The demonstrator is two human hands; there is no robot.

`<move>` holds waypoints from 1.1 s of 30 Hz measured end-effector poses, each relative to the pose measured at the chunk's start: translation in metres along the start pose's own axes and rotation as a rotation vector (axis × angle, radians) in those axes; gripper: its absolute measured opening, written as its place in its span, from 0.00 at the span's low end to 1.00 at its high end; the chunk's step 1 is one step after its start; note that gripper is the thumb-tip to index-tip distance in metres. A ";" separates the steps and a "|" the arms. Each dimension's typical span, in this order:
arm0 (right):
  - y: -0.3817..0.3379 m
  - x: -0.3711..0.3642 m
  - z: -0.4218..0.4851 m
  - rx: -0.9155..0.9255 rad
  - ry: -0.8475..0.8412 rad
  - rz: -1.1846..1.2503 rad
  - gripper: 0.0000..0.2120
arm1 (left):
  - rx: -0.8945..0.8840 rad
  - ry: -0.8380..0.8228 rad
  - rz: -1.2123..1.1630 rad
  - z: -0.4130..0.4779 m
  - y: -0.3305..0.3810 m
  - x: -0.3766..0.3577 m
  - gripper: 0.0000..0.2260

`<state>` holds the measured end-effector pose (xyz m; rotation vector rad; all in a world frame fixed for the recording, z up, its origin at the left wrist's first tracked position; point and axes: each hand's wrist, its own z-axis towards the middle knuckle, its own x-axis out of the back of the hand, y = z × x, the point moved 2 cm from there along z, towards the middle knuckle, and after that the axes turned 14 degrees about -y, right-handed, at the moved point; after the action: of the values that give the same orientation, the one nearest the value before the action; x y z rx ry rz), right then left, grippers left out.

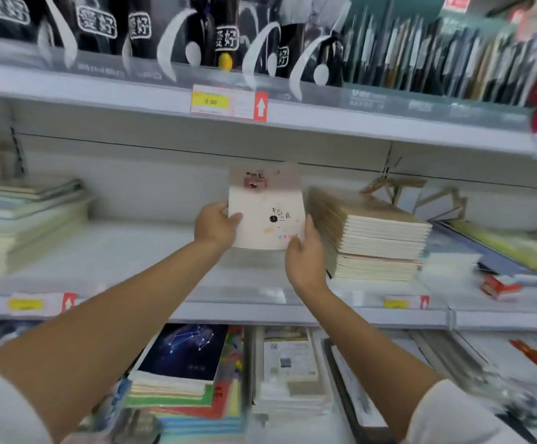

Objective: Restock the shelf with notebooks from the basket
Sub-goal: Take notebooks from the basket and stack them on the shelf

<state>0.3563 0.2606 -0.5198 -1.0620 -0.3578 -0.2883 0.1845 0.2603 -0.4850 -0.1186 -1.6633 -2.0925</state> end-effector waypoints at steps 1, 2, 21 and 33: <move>0.002 0.003 0.011 0.005 0.012 -0.023 0.26 | -0.005 0.007 0.013 0.014 0.002 -0.003 0.11; 0.005 0.005 0.023 0.025 0.020 -0.058 0.27 | -0.009 0.015 0.037 0.028 0.005 -0.005 0.11; 0.074 0.010 0.110 -0.096 -0.216 -0.164 0.28 | -0.131 -0.104 -0.036 0.076 -0.044 -0.016 0.17; 0.076 0.003 0.125 -0.117 -0.165 -0.266 0.27 | -0.016 0.128 -0.196 0.088 -0.060 -0.026 0.16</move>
<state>0.3707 0.4058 -0.5240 -1.1577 -0.6392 -0.4648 0.1640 0.3609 -0.5249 0.1769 -1.6387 -2.2045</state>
